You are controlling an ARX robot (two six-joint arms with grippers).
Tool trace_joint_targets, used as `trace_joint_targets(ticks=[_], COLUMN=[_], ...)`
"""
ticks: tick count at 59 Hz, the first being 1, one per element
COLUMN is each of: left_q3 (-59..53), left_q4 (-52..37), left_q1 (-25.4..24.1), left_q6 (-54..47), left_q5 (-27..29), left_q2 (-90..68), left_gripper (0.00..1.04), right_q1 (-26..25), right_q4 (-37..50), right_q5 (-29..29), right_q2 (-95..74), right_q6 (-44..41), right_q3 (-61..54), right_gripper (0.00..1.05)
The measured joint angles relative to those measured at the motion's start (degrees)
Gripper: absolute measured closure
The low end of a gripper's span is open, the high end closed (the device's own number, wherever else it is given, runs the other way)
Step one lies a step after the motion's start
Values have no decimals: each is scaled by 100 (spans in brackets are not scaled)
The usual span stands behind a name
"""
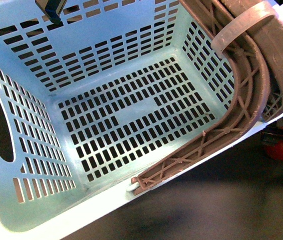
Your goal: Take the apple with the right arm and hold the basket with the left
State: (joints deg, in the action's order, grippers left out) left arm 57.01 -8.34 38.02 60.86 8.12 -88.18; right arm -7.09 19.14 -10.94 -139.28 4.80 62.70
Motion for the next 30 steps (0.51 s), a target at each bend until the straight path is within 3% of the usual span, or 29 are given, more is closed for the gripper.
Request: trace_joint_targets(ticks=[16, 30], left_q3=[0, 0], left_q4=[0, 0], left_q1=[0, 0], left_q6=[0, 0], left_q5=[0, -2], left_q2=[0, 0], left_gripper=[90, 90], right_q1=[-249, -348], right_q4=[514, 271], right_q5=[372, 914], right_q2=[1591, 3689], right_q6=[-251, -118], right_q3=[-892, -1438], right_gripper=[25, 25])
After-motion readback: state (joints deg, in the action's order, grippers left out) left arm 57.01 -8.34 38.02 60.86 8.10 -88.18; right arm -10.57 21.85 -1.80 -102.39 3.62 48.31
